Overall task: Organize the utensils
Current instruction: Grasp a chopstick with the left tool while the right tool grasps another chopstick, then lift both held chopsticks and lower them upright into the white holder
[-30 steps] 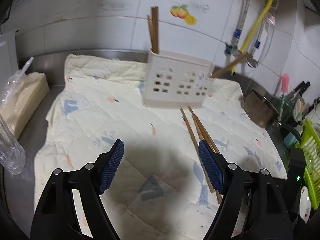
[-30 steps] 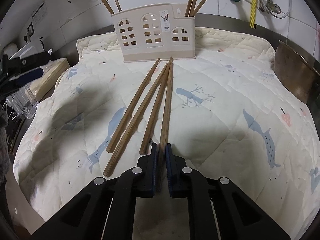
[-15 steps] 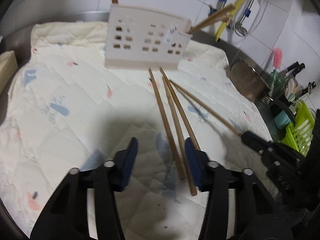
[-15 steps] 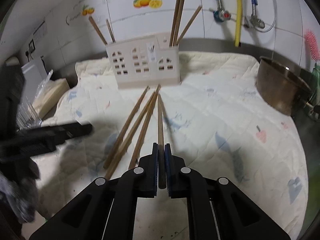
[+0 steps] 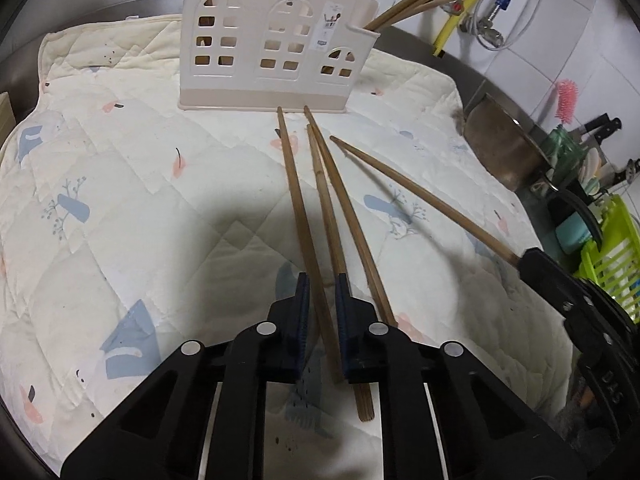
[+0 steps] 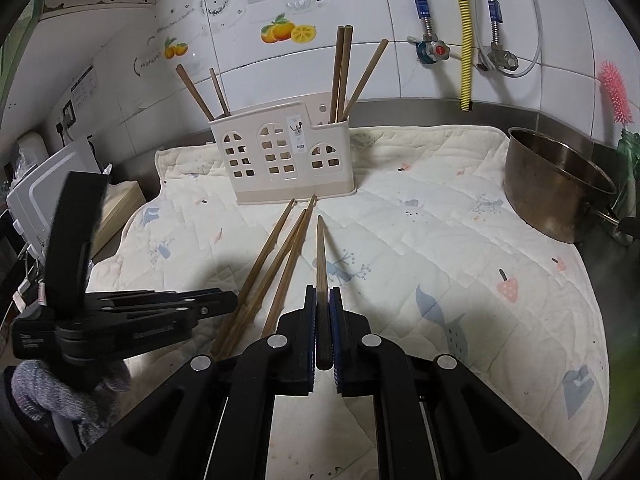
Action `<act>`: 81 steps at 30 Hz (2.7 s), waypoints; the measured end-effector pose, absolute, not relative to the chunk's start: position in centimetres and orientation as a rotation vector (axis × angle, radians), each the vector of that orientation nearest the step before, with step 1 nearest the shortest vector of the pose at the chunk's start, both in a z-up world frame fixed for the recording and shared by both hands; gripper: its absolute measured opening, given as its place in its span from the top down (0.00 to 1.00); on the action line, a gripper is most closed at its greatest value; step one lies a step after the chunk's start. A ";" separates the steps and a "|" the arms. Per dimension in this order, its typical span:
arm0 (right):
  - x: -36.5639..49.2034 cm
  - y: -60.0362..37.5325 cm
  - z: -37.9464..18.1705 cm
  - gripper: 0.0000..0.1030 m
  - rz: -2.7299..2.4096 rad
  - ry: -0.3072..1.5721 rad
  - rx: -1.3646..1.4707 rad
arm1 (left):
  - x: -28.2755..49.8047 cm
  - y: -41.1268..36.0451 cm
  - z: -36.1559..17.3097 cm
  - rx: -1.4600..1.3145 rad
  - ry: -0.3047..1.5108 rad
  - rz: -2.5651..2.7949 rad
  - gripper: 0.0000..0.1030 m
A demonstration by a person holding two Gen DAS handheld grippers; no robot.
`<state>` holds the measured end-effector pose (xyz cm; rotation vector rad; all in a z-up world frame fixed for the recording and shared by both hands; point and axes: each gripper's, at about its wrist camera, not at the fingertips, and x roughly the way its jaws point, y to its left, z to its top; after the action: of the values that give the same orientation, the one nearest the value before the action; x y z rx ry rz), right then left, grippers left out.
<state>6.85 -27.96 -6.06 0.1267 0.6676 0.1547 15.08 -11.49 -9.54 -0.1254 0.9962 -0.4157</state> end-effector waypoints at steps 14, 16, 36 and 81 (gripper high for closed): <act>6.6 -28.3 -5.8 0.94 0.159 0.656 0.139 | 16.1 -12.3 -10.6 -0.109 1.038 -0.375 0.89; 6.5 -28.4 -5.7 0.94 0.158 0.652 0.138 | 16.2 -12.5 -10.4 -0.087 1.034 -0.368 0.92; 9.2 -27.6 0.2 0.94 0.186 0.543 0.022 | 15.2 -8.7 0.1 -0.028 0.742 -0.413 0.95; 26.6 -27.6 16.7 0.94 0.194 0.300 0.049 | 24.1 -5.8 16.8 0.018 0.473 -0.398 0.95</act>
<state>26.57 -27.58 16.66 0.0495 0.3004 0.1942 24.08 -5.81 16.80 0.0185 0.4726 -0.3983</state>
